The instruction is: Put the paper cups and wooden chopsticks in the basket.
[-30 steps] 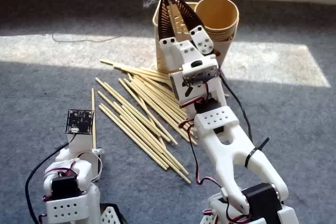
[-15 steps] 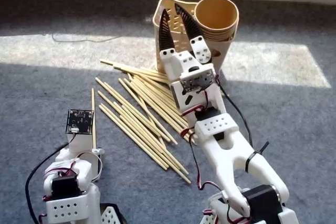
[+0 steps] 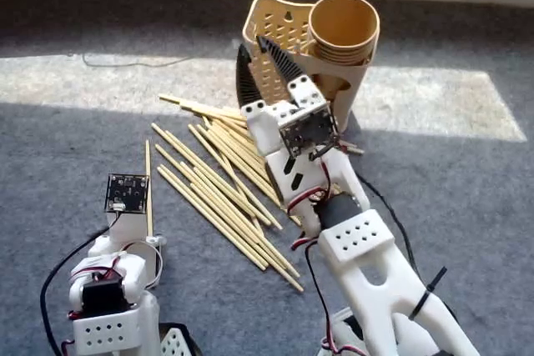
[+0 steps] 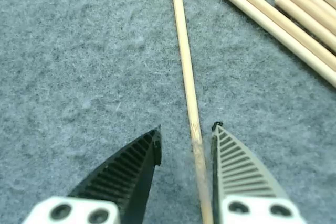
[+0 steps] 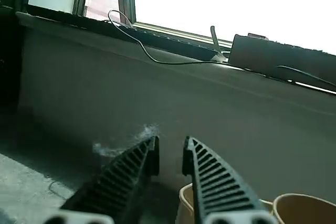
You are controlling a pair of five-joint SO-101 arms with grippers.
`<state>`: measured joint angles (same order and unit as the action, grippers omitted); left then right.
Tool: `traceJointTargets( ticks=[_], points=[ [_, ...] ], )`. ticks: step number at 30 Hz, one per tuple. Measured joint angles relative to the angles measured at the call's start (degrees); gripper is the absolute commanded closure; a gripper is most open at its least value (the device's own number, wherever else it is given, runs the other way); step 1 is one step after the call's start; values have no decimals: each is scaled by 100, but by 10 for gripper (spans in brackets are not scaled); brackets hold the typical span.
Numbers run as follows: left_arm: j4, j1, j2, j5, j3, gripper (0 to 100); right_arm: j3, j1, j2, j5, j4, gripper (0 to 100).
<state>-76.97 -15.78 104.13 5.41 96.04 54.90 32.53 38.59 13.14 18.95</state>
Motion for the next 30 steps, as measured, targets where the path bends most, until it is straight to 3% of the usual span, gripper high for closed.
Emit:
traceJointTargets(
  ticks=[5, 10, 22, 30],
  points=[
    [0, 0, 0, 0, 0, 839, 9, 167, 273, -563, -2207, 908],
    [0, 0, 0, 0, 0, 839, 35, 290, 273, -624, -3156, 908],
    [0, 0, 0, 0, 0, 839, 35, 510, 273, -624, -4255, 908],
    [0, 0, 0, 0, 0, 839, -26, 721, -26, -633, -4466, 908]
  ],
)
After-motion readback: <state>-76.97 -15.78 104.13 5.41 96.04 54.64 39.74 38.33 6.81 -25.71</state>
